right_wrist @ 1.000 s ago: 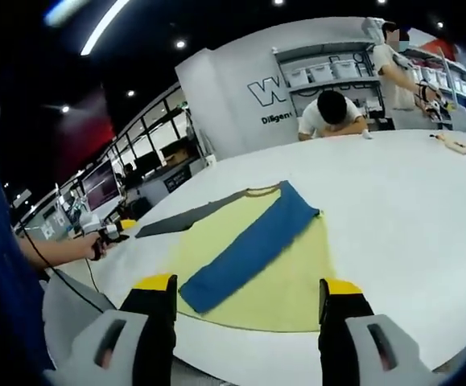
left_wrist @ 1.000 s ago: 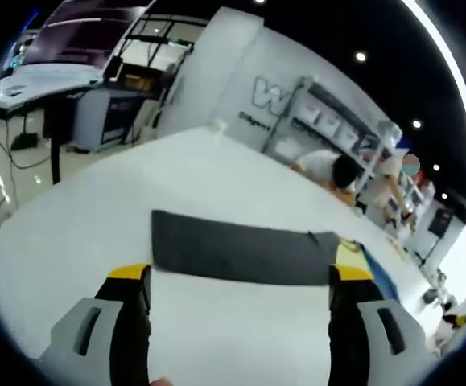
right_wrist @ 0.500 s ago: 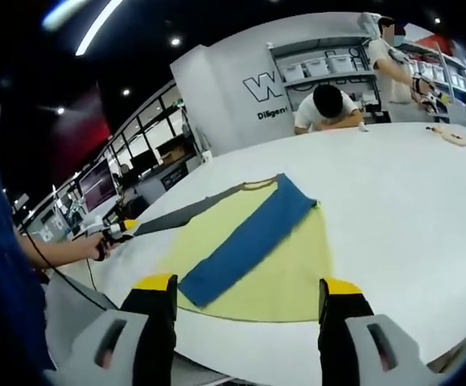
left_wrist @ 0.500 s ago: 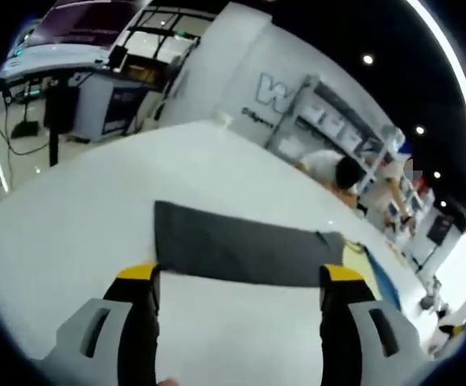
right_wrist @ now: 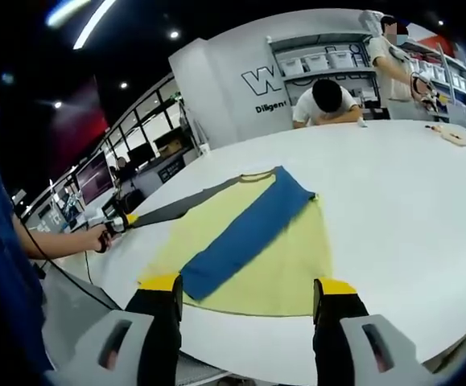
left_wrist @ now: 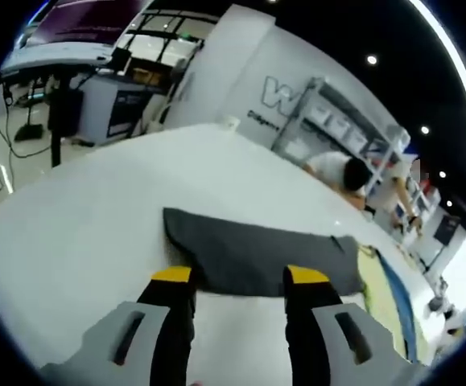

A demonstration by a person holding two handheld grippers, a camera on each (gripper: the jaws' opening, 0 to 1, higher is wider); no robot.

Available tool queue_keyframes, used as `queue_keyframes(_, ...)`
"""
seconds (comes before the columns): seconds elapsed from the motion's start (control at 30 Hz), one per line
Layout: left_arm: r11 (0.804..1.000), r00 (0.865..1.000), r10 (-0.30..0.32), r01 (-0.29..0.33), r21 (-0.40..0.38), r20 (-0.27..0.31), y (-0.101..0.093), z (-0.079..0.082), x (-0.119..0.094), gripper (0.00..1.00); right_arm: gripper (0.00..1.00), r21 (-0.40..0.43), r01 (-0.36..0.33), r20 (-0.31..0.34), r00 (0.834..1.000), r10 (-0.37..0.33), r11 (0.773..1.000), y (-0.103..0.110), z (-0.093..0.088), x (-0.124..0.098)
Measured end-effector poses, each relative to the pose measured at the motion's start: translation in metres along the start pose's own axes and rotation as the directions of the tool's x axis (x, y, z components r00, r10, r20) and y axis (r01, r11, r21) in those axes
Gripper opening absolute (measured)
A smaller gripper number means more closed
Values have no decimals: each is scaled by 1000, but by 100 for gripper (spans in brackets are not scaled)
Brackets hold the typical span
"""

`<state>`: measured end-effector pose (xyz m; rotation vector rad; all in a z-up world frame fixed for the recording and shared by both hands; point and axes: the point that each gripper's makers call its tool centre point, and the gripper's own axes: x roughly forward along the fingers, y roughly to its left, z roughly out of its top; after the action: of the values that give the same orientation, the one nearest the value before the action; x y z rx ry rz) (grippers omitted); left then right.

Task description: Fold the garment on the visible template until the final outline fits inside the template.

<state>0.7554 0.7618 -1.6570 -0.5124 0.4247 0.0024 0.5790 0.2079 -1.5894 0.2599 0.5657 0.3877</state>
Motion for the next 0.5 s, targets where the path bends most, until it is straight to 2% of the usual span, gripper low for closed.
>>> queue_keyframes(0.17, 999, 999, 31, -31, 14, -7, 10, -1, 10, 33, 65, -14, 13, -5, 1000, -13, 1000, -2, 2, 1)
queue_keyframes(0.27, 998, 999, 54, -54, -10, 7, 19, 5, 13, 29, 65, -11, 12, -12, 1000, -13, 1000, -3, 0, 4)
queue_keyframes(0.33, 994, 995, 99, -98, -39, 32, 26, 12, 12, 26, 65, -16, 12, -33, 999, -13, 1000, -1, -5, 6)
queue_keyframes(0.5, 991, 992, 124, -122, -61, 29, 34, 12, 13, 18, 64, -13, 9, -43, 999, -10, 1000, 1, -8, 7)
